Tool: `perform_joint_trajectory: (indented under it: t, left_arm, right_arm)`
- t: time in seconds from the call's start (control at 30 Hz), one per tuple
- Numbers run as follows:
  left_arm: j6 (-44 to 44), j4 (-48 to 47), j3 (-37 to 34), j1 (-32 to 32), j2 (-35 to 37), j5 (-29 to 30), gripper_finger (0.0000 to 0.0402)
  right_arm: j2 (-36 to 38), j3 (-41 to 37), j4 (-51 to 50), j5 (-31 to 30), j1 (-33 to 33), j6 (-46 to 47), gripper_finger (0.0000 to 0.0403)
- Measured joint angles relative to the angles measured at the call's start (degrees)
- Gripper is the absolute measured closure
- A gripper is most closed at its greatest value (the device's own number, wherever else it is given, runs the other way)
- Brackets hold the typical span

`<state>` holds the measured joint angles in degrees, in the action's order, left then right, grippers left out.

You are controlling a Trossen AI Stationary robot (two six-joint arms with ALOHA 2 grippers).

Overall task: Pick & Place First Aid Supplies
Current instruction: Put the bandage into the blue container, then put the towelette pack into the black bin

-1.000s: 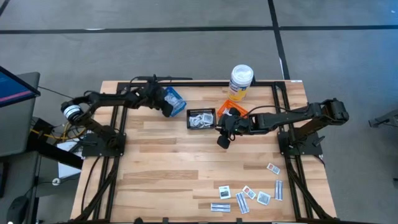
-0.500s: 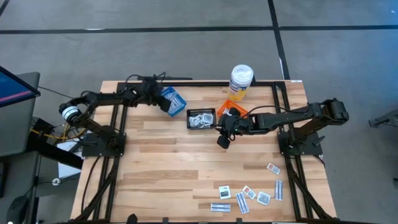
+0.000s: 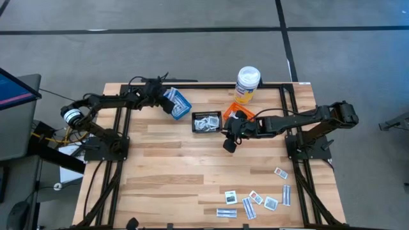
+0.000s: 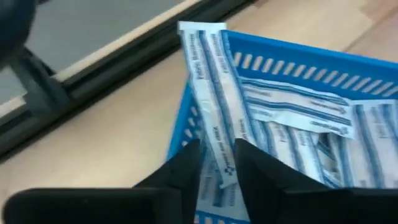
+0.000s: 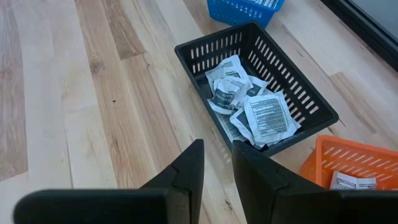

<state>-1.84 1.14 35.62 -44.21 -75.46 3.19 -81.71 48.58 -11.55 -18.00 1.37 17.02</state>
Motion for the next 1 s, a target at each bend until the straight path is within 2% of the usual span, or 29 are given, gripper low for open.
perform_joint_trajectory:
  t: [0.17,0.3,0.47,0.67,1.0]
  left_arm:
    - [-1.48,0.18,0.00,2.17,0.01,-8.31,0.0279]
    - [-1.63,0.16,-0.02,3.58,1.72,-5.74,0.0271]
    - [-1.65,-0.30,-0.02,3.70,7.27,-1.87,0.0270]
    - [-5.82,-6.02,-0.02,4.80,12.80,-10.58,0.0270]
    - [-6.05,-7.07,-0.04,12.68,9.75,-10.24,0.0270]
  right_arm:
    - [0.00,0.00,0.00,0.00,0.00,0.00,0.0326]
    - [-0.02,0.00,0.00,0.00,0.00,0.00,0.0326]
    - [-0.02,0.00,0.02,0.00,0.00,0.00,0.0326]
    - [-0.02,0.00,0.02,-0.02,0.00,0.00,0.0326]
    - [-0.02,0.00,0.22,-0.02,-0.01,-0.34,0.0326]
